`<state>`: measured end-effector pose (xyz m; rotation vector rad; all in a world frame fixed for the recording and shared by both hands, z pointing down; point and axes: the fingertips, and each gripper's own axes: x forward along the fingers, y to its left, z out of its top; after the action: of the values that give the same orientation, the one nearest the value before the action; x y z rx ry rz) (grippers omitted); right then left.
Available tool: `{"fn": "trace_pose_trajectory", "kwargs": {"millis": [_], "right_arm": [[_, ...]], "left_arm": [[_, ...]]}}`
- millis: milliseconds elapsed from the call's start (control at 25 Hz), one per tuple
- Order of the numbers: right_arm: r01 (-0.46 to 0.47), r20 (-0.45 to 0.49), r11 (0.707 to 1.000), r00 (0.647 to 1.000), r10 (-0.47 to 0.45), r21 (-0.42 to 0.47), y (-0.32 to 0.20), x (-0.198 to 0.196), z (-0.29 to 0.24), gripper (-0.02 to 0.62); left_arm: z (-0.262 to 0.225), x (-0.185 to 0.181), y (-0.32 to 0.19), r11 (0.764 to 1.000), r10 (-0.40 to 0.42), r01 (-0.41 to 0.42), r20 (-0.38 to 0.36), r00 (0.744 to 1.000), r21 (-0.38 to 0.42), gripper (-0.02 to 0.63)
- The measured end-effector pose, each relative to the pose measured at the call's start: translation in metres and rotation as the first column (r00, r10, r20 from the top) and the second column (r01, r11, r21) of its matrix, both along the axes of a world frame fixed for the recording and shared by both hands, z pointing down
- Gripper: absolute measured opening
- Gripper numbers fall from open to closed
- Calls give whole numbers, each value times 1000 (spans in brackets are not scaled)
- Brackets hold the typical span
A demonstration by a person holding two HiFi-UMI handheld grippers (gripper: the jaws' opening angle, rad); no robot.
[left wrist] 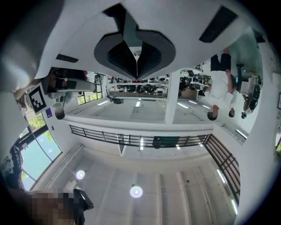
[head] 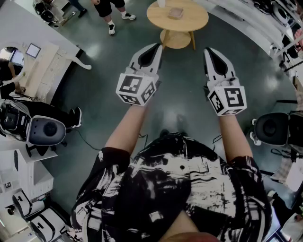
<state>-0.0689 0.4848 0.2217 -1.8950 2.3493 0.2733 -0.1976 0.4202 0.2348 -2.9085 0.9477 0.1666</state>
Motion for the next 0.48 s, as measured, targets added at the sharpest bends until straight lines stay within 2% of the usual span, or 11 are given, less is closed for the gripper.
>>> {"fn": "trace_pose_trajectory", "kwargs": {"millis": [480], "right_arm": [[-1,-14,1000,1000,1,-2,1,-4,-4,-2]], "left_arm": [[-2,-3,4,1000,-3,3,-8,1000,-5,2]]}}
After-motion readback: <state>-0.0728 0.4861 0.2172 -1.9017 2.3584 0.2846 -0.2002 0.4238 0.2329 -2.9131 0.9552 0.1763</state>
